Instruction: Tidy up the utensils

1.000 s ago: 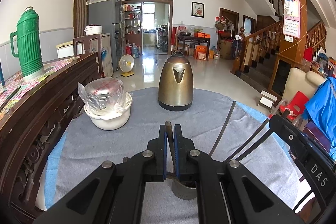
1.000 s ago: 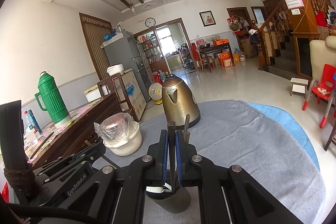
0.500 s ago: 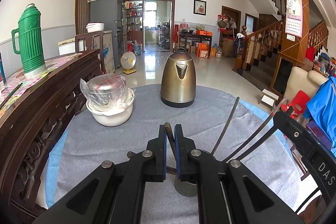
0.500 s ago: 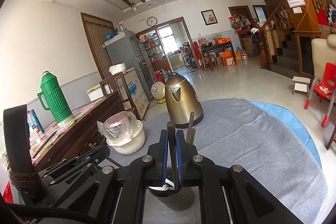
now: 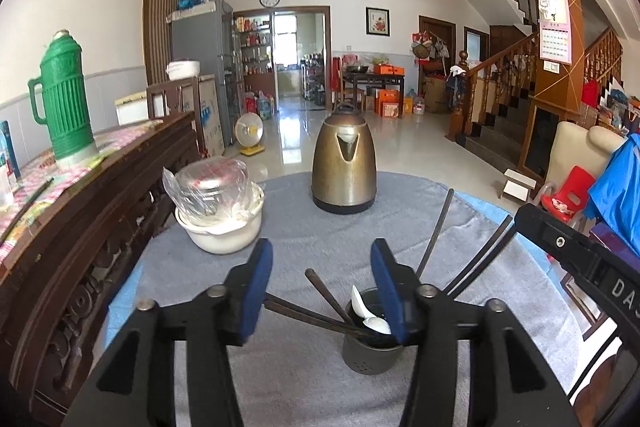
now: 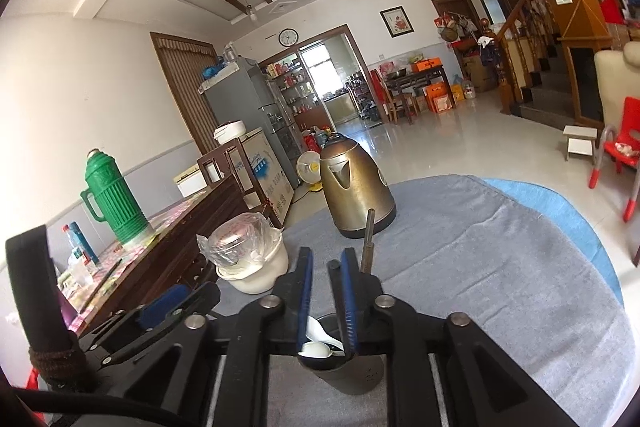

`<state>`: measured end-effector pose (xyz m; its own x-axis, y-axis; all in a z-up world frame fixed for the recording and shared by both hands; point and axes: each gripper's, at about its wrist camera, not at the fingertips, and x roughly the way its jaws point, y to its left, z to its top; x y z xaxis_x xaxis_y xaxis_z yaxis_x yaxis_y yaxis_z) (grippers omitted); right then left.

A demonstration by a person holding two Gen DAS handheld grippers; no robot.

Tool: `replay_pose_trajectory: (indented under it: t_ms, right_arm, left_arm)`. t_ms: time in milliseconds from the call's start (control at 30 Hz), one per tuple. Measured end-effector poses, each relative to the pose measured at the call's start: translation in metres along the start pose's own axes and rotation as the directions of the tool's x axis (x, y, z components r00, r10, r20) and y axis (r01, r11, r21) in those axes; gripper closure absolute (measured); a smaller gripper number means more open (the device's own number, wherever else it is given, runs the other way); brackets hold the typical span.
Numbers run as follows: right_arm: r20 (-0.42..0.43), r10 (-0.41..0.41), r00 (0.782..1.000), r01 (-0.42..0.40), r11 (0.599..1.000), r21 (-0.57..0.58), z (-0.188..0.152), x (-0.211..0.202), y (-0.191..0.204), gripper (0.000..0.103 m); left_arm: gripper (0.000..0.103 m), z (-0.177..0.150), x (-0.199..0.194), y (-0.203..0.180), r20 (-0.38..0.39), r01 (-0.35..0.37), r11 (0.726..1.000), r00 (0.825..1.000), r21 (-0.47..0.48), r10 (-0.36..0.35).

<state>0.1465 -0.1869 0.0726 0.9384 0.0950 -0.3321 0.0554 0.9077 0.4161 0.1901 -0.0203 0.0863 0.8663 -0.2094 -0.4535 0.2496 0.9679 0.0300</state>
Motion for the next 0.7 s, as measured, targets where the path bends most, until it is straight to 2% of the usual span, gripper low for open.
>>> replay_pose_trajectory:
  t_ms: [100,333,367,433,467,500,633,700]
  right_arm:
    - [0.012,-0.002,1.000,0.001,1.000,0.018,0.001,-0.004,-0.005,0.077]
    - [0.023,-0.016,1.000,0.015,0.999,0.034,0.003,-0.015,-0.014,0.073]
    - [0.023,-0.019,1.000,0.018,0.999,0.035,0.003,-0.017,-0.016,0.069]
    - [0.023,-0.024,0.999,0.023,0.999,0.037,0.003,-0.021,-0.020,0.059]
    - [0.025,-0.030,0.999,0.029,0.999,0.037,0.003,-0.024,-0.021,0.043]
    - [0.033,-0.033,0.999,0.032,0.999,0.037,0.003,-0.027,-0.023,0.039]
    - [0.034,-0.053,0.998,0.053,0.999,-0.002,0.002,-0.039,-0.024,0.039]
    - [0.027,-0.066,0.997,0.067,0.997,-0.027,0.001,-0.046,-0.025,0.039]
  left_arm:
    - [0.031,0.001,-0.006,-0.001,0.004,-0.005,1.000,1.000,0.009,0.005]
    - [0.019,0.001,-0.025,-0.003,0.018,-0.019,0.999,1.000,0.030,0.018]
    - [0.018,0.001,-0.030,-0.004,0.022,-0.024,0.999,0.999,0.037,0.023]
    - [0.010,0.001,-0.037,-0.006,0.022,-0.033,0.998,0.999,0.058,0.032]
    - [0.009,0.001,-0.041,-0.007,0.019,-0.036,0.997,0.999,0.071,0.035]
    - [0.007,0.000,-0.045,-0.007,0.016,-0.040,0.996,0.999,0.078,0.039]
    - [0.003,-0.005,-0.055,-0.004,-0.042,-0.051,0.995,0.998,0.087,0.055]
    - [0.003,-0.011,-0.060,-0.002,-0.071,-0.080,0.992,0.994,0.094,0.087]
